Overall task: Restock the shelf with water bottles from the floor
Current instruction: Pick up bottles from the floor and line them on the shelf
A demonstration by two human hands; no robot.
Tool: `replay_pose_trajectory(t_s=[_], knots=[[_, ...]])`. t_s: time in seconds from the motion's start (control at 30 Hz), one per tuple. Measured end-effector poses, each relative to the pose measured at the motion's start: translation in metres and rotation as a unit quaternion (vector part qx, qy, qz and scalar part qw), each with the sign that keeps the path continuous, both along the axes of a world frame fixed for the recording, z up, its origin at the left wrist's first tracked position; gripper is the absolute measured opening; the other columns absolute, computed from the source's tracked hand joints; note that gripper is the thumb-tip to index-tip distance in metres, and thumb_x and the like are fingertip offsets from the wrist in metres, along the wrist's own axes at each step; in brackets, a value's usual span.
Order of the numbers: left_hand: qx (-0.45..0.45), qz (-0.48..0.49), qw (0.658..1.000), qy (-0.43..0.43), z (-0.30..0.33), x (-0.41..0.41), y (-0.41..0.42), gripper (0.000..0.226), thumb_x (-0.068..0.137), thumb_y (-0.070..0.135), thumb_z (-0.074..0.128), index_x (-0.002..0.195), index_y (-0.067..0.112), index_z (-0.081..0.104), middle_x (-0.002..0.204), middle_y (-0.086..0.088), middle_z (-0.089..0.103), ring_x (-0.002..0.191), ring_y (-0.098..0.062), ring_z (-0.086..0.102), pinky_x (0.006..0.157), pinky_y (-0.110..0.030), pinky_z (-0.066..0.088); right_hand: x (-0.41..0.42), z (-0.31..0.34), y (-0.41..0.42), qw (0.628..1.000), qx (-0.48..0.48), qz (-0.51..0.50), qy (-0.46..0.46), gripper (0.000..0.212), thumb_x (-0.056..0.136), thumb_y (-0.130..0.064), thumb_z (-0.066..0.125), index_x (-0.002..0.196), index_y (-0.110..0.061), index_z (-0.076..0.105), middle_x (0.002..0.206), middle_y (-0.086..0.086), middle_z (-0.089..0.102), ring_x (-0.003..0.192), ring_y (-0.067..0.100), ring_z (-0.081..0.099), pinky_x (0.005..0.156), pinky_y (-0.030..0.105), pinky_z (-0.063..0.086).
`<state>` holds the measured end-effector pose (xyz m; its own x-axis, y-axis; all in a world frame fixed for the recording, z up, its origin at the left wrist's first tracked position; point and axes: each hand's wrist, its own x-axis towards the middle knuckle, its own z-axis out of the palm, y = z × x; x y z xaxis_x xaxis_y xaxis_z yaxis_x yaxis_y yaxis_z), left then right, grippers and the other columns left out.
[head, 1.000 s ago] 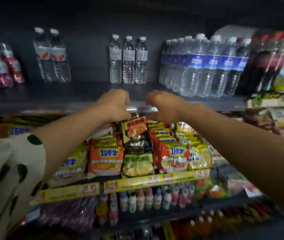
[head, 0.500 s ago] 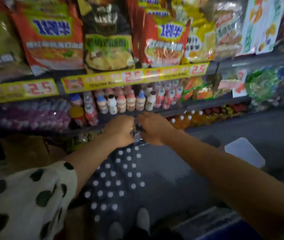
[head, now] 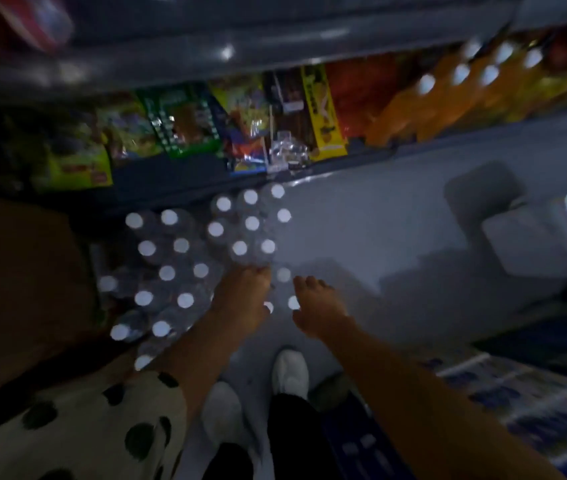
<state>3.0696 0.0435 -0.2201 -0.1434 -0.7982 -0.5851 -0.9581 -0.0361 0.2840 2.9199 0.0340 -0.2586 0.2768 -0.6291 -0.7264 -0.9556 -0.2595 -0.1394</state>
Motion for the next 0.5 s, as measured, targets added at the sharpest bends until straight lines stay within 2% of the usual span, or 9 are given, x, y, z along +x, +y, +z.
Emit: replay_pose_trajectory(t_s=[0.17, 0.3, 0.37, 0.5], knots=[[0.023, -0.008, 1.000, -0.016, -0.071, -0.011, 0.020, 0.035, 0.086, 0.015, 0.061, 0.120, 0.012, 0.051, 0.122, -0.008, 0.056, 0.114, -0.030, 0.055, 0.089, -0.038, 0.047, -0.005, -0.089, 0.029, 0.999, 0.007, -0.009, 0.041, 0.050, 0.093, -0.021, 0.050, 0.137, -0.009, 0.030, 0.131, 0.015, 0.047, 0.121, 0.033, 0.048, 0.097, 0.039, 0.039], [0.002, -0.005, 1.000, -0.001, -0.093, -0.010, 0.025, 0.034, 0.085, 0.017, 0.062, 0.117, 0.013, 0.052, 0.119, -0.007, 0.056, 0.114, -0.027, 0.054, 0.087, -0.035, 0.046, -0.001, -0.122, 0.028, 0.999, -0.030, -0.002, 0.029, 0.036, 0.099, -0.015, 0.040, 0.133, -0.006, 0.034, 0.125, 0.017, 0.053, 0.114, 0.034, 0.054, 0.093, 0.040, 0.042], [-0.014, 0.008, 1.000, 0.016, -0.089, -0.007, 0.023, 0.032, 0.085, 0.018, 0.061, 0.116, 0.012, 0.053, 0.117, -0.007, 0.056, 0.113, -0.027, 0.054, 0.087, -0.035, 0.046, -0.003, -0.118, 0.023, 1.000, -0.017, -0.007, 0.018, 0.033, 0.099, -0.011, 0.033, 0.132, -0.005, 0.037, 0.123, 0.019, 0.055, 0.112, 0.035, 0.056, 0.091, 0.040, 0.042], [-0.026, 0.012, 0.999, 0.023, -0.040, -0.006, 0.011, 0.035, 0.085, 0.026, 0.062, 0.117, 0.012, 0.054, 0.119, -0.007, 0.058, 0.114, -0.026, 0.054, 0.089, -0.034, 0.044, -0.013, -0.052, 0.008, 0.999, -0.017, 0.042, 0.007, 0.041, 0.090, -0.013, 0.048, 0.129, -0.008, 0.038, 0.123, 0.016, 0.059, 0.112, 0.035, 0.058, 0.089, 0.038, 0.044]])
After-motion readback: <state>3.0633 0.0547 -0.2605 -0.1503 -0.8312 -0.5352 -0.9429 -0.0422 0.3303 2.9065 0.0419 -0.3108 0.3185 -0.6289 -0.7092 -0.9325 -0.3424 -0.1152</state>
